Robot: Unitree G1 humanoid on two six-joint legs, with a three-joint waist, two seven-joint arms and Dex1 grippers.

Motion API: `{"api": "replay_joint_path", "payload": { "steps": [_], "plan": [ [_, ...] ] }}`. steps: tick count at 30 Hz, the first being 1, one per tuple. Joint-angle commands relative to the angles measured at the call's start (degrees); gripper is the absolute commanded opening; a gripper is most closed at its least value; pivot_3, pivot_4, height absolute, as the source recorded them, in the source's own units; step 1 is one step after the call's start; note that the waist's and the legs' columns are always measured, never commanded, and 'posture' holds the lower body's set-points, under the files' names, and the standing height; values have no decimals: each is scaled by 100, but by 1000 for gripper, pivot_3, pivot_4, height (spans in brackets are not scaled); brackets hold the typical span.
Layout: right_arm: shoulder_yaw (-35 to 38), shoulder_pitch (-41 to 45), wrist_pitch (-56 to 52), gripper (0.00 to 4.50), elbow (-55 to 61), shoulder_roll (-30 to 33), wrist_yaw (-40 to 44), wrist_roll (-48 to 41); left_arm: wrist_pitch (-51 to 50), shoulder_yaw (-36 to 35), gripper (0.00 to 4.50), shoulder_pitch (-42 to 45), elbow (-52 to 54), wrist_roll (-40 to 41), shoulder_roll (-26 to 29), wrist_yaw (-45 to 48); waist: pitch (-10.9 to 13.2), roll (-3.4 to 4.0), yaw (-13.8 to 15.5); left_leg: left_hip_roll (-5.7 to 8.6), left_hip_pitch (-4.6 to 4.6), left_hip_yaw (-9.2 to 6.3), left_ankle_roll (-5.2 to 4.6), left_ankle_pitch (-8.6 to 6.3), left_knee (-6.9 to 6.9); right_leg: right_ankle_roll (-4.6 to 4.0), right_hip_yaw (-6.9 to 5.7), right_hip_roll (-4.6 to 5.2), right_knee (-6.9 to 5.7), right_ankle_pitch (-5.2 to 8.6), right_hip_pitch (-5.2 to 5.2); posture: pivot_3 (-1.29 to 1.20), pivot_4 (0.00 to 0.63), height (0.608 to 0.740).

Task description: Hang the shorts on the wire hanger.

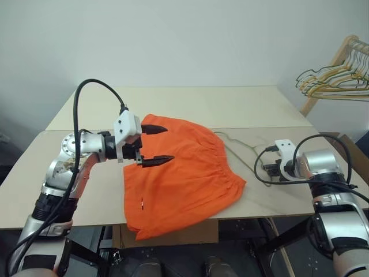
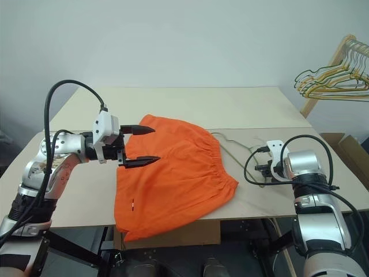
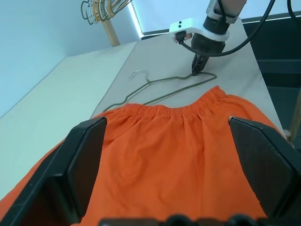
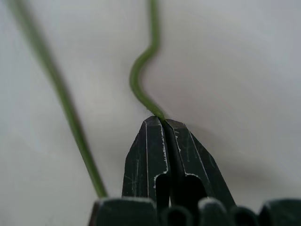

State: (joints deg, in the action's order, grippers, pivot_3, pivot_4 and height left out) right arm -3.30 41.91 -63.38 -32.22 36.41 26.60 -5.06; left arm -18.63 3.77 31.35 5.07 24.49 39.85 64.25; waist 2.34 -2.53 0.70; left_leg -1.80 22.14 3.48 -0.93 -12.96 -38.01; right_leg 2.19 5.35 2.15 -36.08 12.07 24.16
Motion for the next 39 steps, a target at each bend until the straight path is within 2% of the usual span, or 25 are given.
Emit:
{"api": "replay_joint_path", "payload": {
  "steps": [1, 10, 17, 23, 29, 39],
  "plan": [
    [125, -151, 439, 45, 537, 71, -471, 301, -18, 38, 4500, 272, -28, -79, -142, -93, -1, 2, 10, 2, 1, 0, 0, 0, 0, 7, 0, 1, 0, 4, 0, 110, 0, 740],
    [341, -601, 2594, 45, 2277, 428, -1416, 1086, 375, 105, 4500, 834, -753, -561, -636, -389, 1, 13, -69, 0, 12, 1, 0, 0, -1, 12, 4, -2, 1, 3, 14, 77, 0, 740],
    [53, -1485, 5907, 45, 3072, 1320, -1721, 2247, 644, -46, 4500, 1717, -1839, -898, -1080, -1007, 2, 13, -88, 10, 18, 1, 0, 0, -1, 26, 6, 8, 11, 9, 11, 60, 0, 740],
    [141, -1749, 7978, 45, 3000, 1791, -1721, 2549, 612, 35, 4500, 2442, -2777, -954, -1007, -594, 1, 12, -207, 13, 12, 2, 0, 0, -1, 31, 11, 8, 15, 9, 6, 50, 0, 740],
    [238, -1594, 8720, 45, 3013, 1801, -1417, 2434, 360, 465, 4500, 2834, -3487, -1101, -1039, 355, 2, 12, -315, 14, 8, 1, -1, 0, -2, 31, 14, 7, 12, 9, -1, 31, 0, 740],
    [397, -1471, 8649, 45, 3257, 1650, -1054, 2392, 518, 856, 4500, 2891, -3823, -1414, -1235, 1260, 2, 12, -342, 13, 13, 1, -1, 0, -5, 29, 14, 6, 12, 9, 4, 2, 0, 740]
  ]
}}
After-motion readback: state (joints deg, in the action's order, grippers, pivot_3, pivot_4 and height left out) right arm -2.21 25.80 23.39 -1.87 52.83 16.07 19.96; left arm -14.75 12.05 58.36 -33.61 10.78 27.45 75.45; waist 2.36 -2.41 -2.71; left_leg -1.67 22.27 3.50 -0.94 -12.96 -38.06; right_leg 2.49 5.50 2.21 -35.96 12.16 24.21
